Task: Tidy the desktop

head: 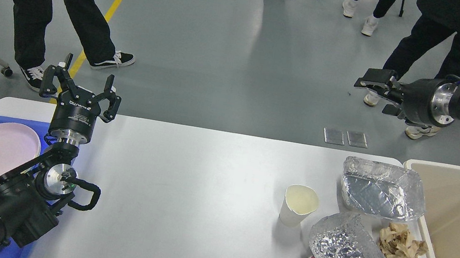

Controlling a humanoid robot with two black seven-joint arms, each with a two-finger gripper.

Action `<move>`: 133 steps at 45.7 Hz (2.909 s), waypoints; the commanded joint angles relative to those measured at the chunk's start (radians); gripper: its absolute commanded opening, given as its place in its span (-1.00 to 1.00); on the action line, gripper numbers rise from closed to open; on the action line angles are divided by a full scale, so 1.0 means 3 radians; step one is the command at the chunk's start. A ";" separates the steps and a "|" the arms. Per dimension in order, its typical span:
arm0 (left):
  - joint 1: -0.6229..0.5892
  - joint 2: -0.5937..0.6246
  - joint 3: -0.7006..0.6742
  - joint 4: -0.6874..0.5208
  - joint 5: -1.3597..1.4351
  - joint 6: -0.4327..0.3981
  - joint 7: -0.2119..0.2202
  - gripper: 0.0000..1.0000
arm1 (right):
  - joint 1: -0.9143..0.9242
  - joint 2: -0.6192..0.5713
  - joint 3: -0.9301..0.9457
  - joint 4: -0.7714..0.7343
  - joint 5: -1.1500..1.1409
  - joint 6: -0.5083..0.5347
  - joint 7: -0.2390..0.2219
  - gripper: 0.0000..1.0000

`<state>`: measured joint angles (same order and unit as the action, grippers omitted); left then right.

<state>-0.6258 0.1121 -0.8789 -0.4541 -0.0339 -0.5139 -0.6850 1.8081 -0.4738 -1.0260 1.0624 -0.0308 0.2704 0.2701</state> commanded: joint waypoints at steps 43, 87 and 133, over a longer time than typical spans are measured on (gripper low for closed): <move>0.0000 0.0005 -0.0005 0.0000 0.0000 0.0000 0.0003 0.93 | 0.0743 0.0066 -0.0650 0.2124 -0.0025 0.0536 -0.0870 1.00; 0.0000 0.0000 -0.0005 0.0000 0.0000 0.0000 0.0003 0.93 | -0.2954 -0.0947 0.1328 0.1383 -0.0020 -0.1750 -0.0624 1.00; 0.0000 0.0000 0.0000 0.0000 0.0000 0.0000 -0.0002 0.93 | -0.2969 -0.1846 0.1436 0.2022 -0.0327 -0.1857 -0.0455 -1.00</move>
<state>-0.6259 0.1120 -0.8789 -0.4540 -0.0338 -0.5139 -0.6858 0.9124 -1.0065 -0.5951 1.6679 -0.1217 -0.2973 0.1333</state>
